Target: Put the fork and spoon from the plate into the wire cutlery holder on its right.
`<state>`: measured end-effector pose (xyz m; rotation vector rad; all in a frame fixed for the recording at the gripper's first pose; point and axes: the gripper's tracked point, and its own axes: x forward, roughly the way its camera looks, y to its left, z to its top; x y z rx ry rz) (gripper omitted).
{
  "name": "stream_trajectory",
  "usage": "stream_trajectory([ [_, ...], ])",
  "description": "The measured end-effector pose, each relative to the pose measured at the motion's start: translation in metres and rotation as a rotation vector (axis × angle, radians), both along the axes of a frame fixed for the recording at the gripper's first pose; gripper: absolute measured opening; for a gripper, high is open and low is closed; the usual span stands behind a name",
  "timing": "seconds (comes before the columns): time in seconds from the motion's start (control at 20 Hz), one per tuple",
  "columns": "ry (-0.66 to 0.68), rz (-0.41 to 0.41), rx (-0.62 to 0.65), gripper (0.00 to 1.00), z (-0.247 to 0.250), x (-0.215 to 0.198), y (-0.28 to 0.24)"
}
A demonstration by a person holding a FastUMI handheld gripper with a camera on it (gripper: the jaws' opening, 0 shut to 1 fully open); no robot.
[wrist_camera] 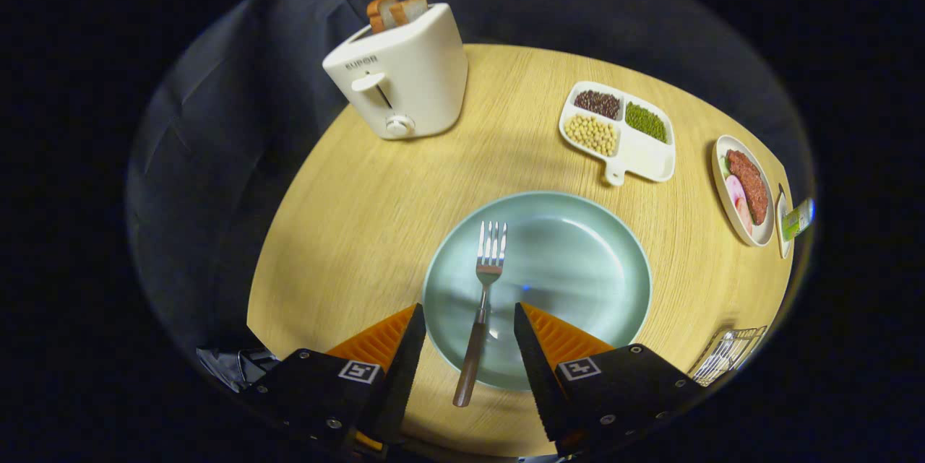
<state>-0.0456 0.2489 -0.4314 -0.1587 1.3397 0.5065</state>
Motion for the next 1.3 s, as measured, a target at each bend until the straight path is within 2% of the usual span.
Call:
stream_trajectory([
  [0.3, 0.092, 0.007, -0.097, 0.55, -0.032, -0.009, -0.008],
  [0.45, 0.118, 0.004, -0.155, 0.34, -0.046, -0.014, -0.015],
  [0.5, 0.120, -0.007, -0.164, 0.30, -0.045, -0.014, -0.016],
  [0.55, 0.114, -0.016, -0.160, 0.21, -0.047, -0.010, -0.015],
  [0.75, 0.150, -0.031, -0.150, 0.07, -0.046, -0.011, -0.016],
  [1.05, 0.088, -0.082, -0.090, 0.05, -0.029, -0.003, -0.025],
  [1.3, 0.016, -0.157, -0.034, 0.05, 0.010, 0.010, -0.051],
])
